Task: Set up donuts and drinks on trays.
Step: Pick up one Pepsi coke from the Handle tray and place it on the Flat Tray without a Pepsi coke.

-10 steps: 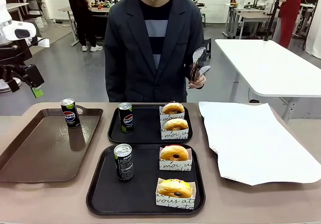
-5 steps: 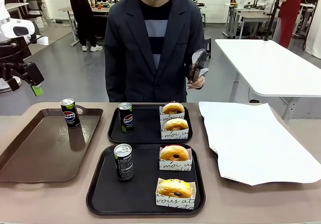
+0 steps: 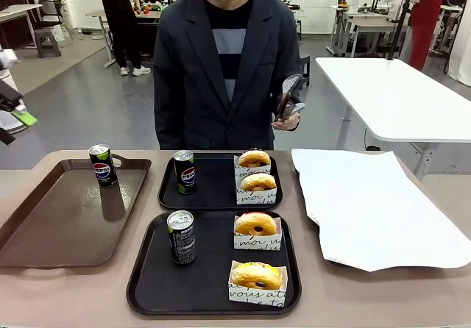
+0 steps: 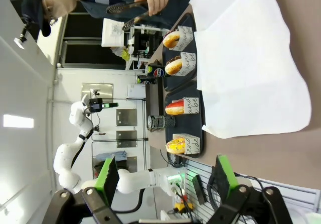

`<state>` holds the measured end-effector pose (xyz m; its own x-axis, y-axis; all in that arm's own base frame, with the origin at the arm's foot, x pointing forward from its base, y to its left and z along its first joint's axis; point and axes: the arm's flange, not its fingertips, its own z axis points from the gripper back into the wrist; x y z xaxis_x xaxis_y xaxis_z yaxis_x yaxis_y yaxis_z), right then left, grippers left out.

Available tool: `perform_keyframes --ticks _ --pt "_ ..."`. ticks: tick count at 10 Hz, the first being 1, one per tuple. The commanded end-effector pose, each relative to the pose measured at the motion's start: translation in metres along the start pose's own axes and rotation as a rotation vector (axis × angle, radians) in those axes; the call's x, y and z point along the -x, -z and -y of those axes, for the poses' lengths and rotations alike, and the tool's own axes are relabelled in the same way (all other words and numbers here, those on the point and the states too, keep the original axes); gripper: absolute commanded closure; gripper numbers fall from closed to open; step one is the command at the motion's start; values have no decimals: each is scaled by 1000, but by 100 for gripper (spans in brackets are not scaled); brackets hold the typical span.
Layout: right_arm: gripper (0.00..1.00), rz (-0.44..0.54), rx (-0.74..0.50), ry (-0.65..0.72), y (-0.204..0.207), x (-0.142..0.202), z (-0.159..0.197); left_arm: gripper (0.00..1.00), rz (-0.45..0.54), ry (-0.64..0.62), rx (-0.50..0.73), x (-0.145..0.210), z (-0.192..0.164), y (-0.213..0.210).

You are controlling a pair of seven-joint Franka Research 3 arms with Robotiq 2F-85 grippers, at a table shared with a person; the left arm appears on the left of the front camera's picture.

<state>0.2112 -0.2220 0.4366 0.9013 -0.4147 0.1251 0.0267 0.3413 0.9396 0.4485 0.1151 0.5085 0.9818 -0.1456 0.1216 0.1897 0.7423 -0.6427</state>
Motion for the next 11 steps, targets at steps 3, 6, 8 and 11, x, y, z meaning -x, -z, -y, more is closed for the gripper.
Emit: perform_keyframes --ticks 3,6,8,11 --pt "0 2 -16 -14 0 -1 0 0 191 -102 357 44 -90 -42" --pt "0 2 -16 -14 0 -1 0 0 215 -150 391 58 -139 -44" --pt "0 2 -16 -14 0 -1 0 0 205 -205 445 67 -160 -30" --pt "0 2 -16 -14 0 -1 0 0 205 -279 443 72 -175 -18"
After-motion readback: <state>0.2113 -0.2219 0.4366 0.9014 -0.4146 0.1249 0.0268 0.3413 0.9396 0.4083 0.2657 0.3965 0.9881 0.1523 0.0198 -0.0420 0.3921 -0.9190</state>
